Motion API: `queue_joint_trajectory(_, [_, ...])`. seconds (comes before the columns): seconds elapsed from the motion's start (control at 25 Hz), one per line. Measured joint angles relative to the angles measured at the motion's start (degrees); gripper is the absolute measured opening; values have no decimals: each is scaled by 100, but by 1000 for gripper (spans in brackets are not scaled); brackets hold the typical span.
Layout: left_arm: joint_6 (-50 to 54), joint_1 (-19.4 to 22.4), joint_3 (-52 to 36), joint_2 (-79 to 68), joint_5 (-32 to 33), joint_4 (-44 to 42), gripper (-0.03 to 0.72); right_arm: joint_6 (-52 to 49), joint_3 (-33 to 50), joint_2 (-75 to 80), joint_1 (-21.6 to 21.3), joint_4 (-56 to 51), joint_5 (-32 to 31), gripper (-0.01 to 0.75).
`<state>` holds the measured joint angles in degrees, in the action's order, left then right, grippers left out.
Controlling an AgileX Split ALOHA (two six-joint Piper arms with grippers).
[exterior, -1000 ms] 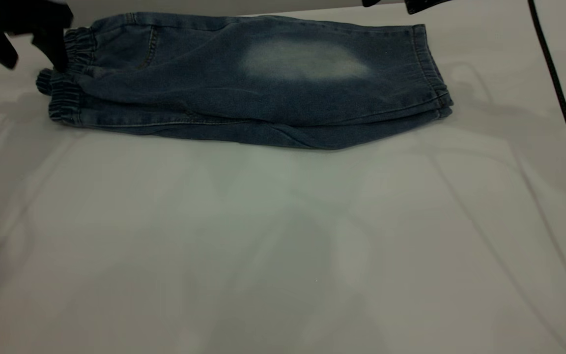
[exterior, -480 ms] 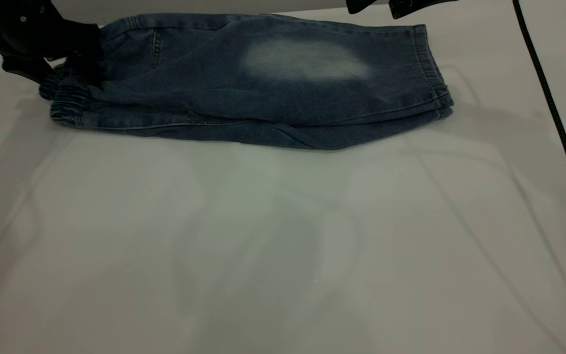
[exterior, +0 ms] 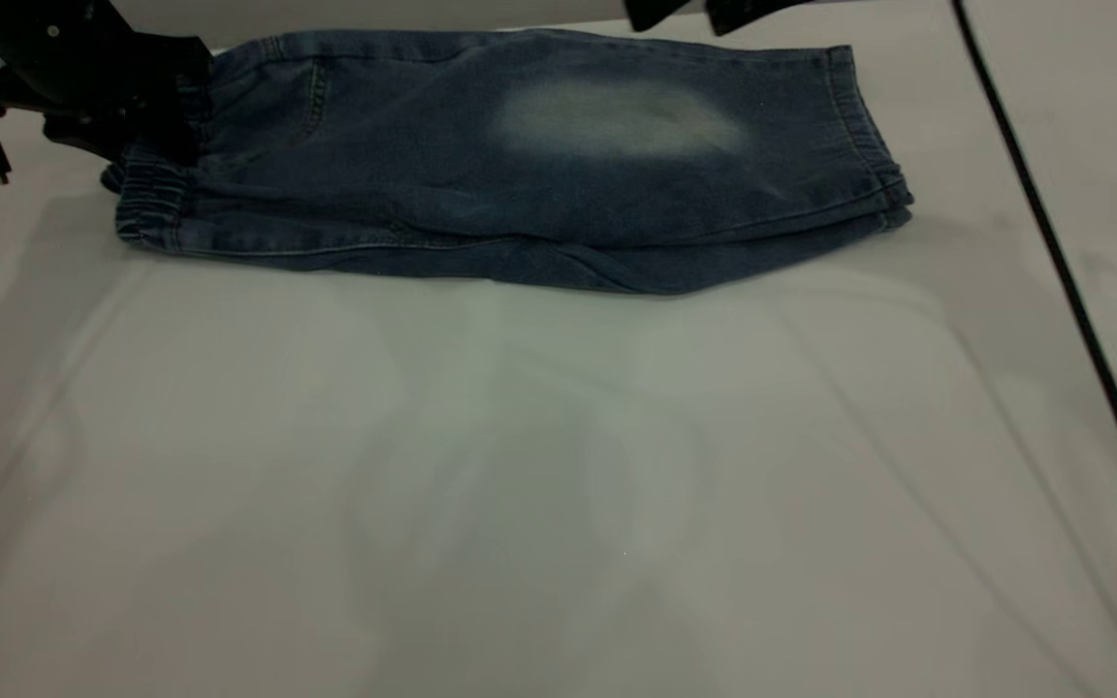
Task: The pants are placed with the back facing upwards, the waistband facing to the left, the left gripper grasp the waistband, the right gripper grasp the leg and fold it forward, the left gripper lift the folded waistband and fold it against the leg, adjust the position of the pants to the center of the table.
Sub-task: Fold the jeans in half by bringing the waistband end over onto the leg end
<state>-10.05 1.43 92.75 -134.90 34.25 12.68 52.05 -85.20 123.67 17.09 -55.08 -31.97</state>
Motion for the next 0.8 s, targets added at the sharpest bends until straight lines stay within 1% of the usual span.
queue_joint_trajectory(0.08, [0, 0, 0, 5, 0, 18, 132, -314, -302, 156, 83, 345, -150, 462])
queue_joint_trajectory(0.16, [0, 0, 0, 5, -5, 17, 85, -780, -685, 375, 204, 803, -299, 462])
queue_joint_trajectory(0.36, [4, 0, 0, 5, -5, 114, 85, -2180, -1830, 986, 443, 2510, -1041, 462])
queue_joint_trajectory(0.48, [-2, 0, 0, 5, -5, 114, 85, -3014, -2531, 1335, 592, 3519, -1630, 462])
queue_joint_trajectory(0.56, [-24, 0, 6, 24, 9, 126, 85, -3388, -2976, 1538, 655, 4085, -1870, 462])
queue_joint_trajectory(0.68, [-31, 0, 167, 24, 254, 129, 85, -3643, -3412, 1746, 691, 4620, -1961, 462])
queue_joint_trajectory(0.8, [-38, -11, 459, 69, 597, 133, 85, -3650, -3573, 1930, 701, 4756, -1956, 462])
